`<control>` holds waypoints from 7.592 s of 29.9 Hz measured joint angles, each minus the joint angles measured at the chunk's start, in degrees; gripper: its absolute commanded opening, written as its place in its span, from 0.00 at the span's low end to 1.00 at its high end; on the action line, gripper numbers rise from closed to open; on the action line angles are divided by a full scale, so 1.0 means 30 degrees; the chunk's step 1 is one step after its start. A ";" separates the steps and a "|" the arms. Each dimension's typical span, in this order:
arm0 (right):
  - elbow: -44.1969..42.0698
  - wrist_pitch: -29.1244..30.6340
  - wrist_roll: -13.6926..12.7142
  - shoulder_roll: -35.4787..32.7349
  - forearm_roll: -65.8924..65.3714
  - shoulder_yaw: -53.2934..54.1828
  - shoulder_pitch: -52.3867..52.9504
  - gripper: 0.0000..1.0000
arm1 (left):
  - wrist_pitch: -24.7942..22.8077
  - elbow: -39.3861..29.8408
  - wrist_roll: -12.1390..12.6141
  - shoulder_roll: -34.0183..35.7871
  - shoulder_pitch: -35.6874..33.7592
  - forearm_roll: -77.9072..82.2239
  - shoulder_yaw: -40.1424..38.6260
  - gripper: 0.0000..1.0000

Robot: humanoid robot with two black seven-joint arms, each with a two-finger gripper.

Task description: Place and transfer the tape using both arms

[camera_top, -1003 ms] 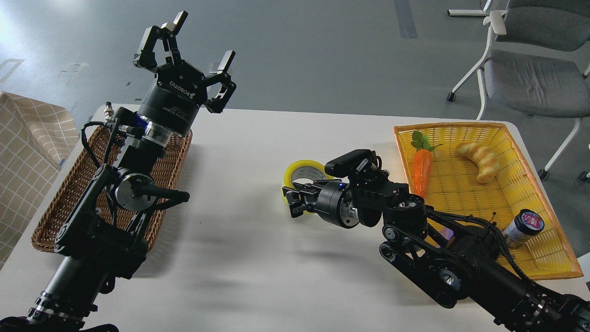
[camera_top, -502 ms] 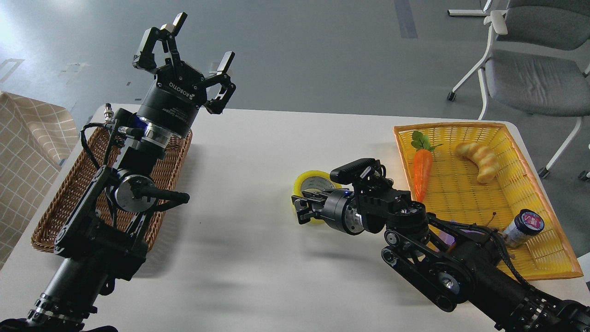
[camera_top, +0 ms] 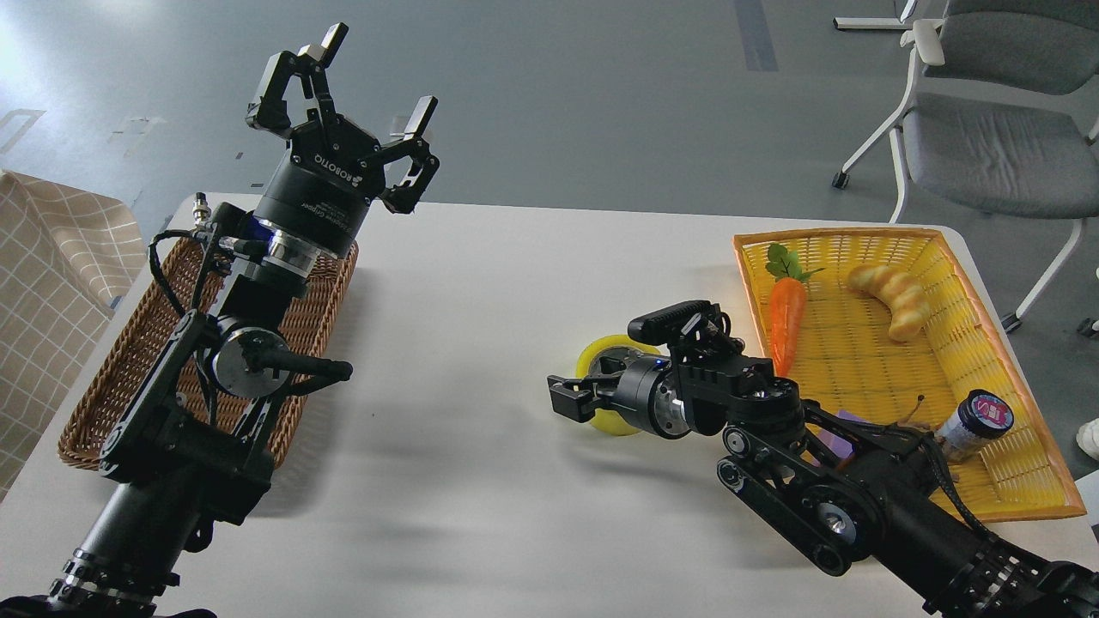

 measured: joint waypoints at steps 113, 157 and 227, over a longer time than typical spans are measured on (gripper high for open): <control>0.9152 -0.0006 0.1205 -0.0638 2.3460 1.9201 -0.6521 1.00 | 1.0066 -0.0064 -0.2517 -0.0171 -0.0838 2.0428 0.9402 0.98; 0.9050 -0.0006 0.1205 -0.0698 2.3503 1.9350 -0.6159 1.00 | 1.1661 0.7236 -0.0162 0.0561 -0.3852 2.9135 1.6002 0.98; 0.9144 -0.0007 0.1317 -0.1293 2.3493 1.9759 -0.7081 1.00 | 0.8933 1.0150 0.0557 -0.1319 -0.4908 2.8935 1.7082 0.51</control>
